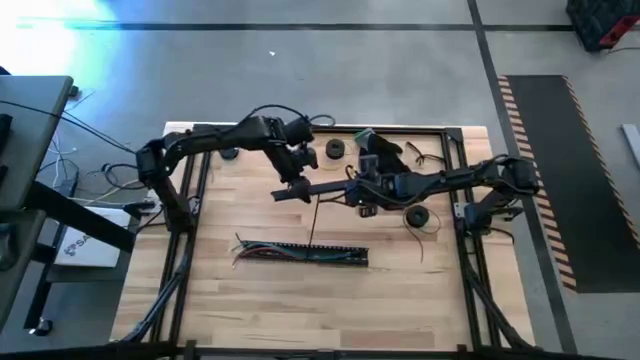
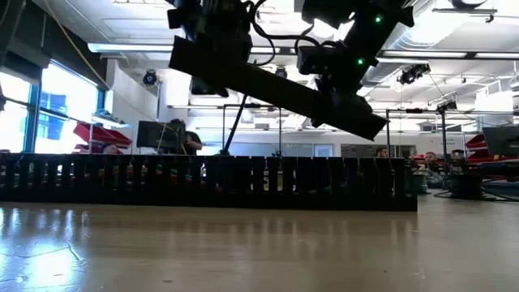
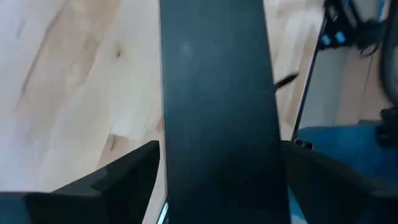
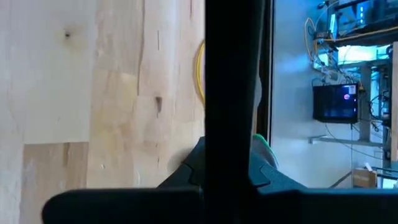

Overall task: Ziptie cables
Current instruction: Close the black cable duct

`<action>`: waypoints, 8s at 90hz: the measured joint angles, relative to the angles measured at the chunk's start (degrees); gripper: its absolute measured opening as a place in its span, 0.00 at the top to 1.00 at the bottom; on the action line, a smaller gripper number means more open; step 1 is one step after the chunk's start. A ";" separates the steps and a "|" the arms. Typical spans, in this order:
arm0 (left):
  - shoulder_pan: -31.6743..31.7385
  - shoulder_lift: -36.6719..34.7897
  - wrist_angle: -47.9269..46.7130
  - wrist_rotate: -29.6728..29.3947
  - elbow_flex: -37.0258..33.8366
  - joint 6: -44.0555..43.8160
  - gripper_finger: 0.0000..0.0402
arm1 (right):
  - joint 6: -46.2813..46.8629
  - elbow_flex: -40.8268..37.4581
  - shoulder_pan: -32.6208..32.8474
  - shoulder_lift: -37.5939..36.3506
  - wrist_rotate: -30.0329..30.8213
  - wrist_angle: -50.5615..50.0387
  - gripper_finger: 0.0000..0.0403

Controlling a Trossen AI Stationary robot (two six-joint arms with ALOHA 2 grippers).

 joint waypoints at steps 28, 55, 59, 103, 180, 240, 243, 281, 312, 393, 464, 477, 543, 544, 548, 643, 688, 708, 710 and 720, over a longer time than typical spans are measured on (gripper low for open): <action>-1.04 -0.02 -3.57 -2.61 0.02 1.81 0.49 | 0.02 0.00 0.00 0.00 -0.26 0.02 0.98; -0.90 -0.02 -4.13 -4.04 0.02 2.28 0.52 | 0.56 0.00 -0.06 -0.20 -8.01 0.49 0.81; -0.91 -0.02 -4.49 -5.33 0.02 2.60 0.52 | 1.38 0.02 -0.07 -0.45 -11.26 0.45 0.78; -6.17 -0.80 -13.48 -23.96 0.37 12.44 0.52 | 9.71 5.60 -10.00 -9.81 -43.53 -8.00 0.26; -23.82 -5.49 -21.61 -42.94 11.85 2.36 0.52 | 4.57 5.38 -11.26 -7.69 -50.49 -23.02 0.42; -26.17 -11.09 -24.44 -44.53 11.07 -7.68 0.21 | 27.29 9.65 3.76 -7.53 -45.13 -36.07 0.49; -26.95 -12.60 -24.34 -45.31 10.98 -9.78 0.21 | 29.29 10.72 4.86 -7.24 -45.13 -36.65 0.49; -35.23 -31.09 -20.47 -53.71 -2.09 -28.18 0.25 | 39.02 40.20 11.57 17.28 -46.25 -51.53 0.49; -37.46 -32.63 -4.29 -48.81 -19.48 -32.40 0.30 | 41.51 48.68 11.63 28.30 -47.81 -51.83 0.49; -40.65 -33.41 12.46 -44.44 -38.49 -50.44 0.72 | 42.13 48.67 14.51 31.17 -43.63 -52.28 0.49; -45.97 -27.34 13.88 -48.89 -38.51 -50.52 0.72 | 44.16 46.53 14.74 30.97 -45.24 -51.61 0.49; -46.66 -27.04 14.88 -49.23 -38.51 -50.56 0.72 | 44.18 45.88 15.50 30.99 -45.66 -51.27 0.49; -53.54 -27.08 17.53 -45.36 -40.17 -54.73 0.95 | 43.35 45.86 16.09 31.08 -45.72 -49.66 0.49; -53.55 -27.08 18.01 -45.43 -40.51 -54.76 0.96 | 43.26 45.86 16.09 31.08 -45.72 -49.66 0.49; -53.54 -27.08 20.09 -45.59 -41.98 -54.80 0.98 | 42.95 45.86 16.09 31.10 -45.72 -49.66 0.49; -47.55 -34.12 17.34 -47.85 -38.60 -49.74 1.00 | 47.63 48.87 14.50 30.42 -47.28 -51.69 0.49; -45.08 -33.55 18.12 -47.37 -38.60 -48.46 1.00 | 44.00 48.80 13.68 30.60 -47.65 -54.40 0.49; -45.10 -31.13 18.37 -47.90 -38.60 -47.21 1.00 | 43.83 46.38 13.76 30.64 -47.91 -54.57 0.49; -45.10 -30.59 18.57 -47.89 -38.60 -46.97 1.00 | 43.69 46.08 13.81 30.64 -47.97 -54.55 0.49; -45.11 -28.36 19.42 -47.29 -38.60 -45.76 1.00 | 43.25 45.48 14.17 30.64 -48.16 -54.22 0.49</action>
